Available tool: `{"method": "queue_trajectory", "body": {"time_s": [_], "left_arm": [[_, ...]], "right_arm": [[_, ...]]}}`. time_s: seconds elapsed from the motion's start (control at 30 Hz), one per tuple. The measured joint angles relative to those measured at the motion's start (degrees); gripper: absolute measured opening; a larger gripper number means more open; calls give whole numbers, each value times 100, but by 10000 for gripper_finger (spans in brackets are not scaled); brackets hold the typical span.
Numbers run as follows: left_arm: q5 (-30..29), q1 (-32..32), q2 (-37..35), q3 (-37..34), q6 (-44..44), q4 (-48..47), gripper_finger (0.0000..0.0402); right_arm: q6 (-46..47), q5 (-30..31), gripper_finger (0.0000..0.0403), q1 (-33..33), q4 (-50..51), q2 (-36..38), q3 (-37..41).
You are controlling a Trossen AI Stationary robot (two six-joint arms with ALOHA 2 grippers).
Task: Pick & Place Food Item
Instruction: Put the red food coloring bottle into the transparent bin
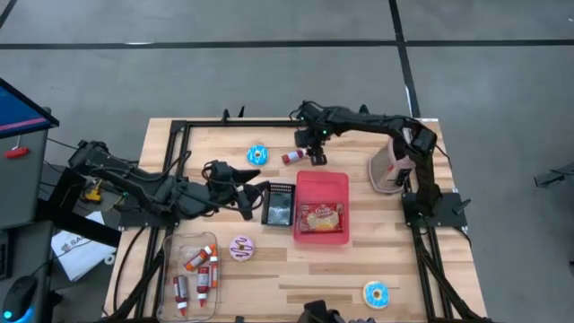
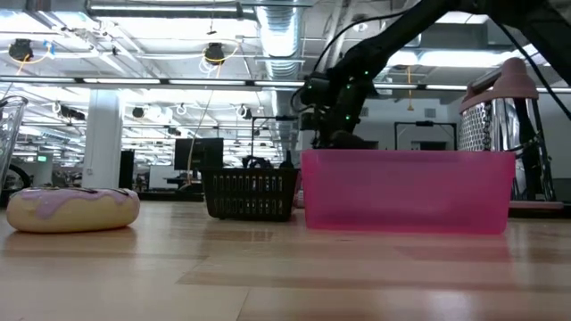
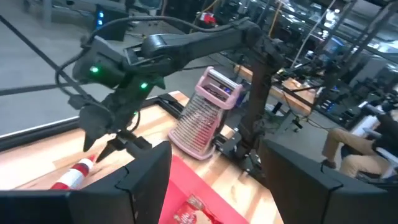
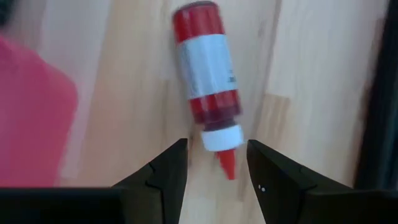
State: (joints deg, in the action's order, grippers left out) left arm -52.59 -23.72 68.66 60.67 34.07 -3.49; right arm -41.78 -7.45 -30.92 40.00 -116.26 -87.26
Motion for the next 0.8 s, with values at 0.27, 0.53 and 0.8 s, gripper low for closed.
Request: {"method": "queue_trajectory", "body": {"time_s": [0.27, 0.53, 0.8], "left_arm": [[48, -171, -2, -1, -81, 161, 241], [48, -324, -2, -3, -77, 270, 241], [186, -344, -2, -2, -59, 550, 241]], "right_arm": [[-22, 33, 158, -37, 7, -132, -35], [-227, 25, 158, -35, -70, -182, -56], [-238, 146, 158, 113, 88, -696, -239]]}}
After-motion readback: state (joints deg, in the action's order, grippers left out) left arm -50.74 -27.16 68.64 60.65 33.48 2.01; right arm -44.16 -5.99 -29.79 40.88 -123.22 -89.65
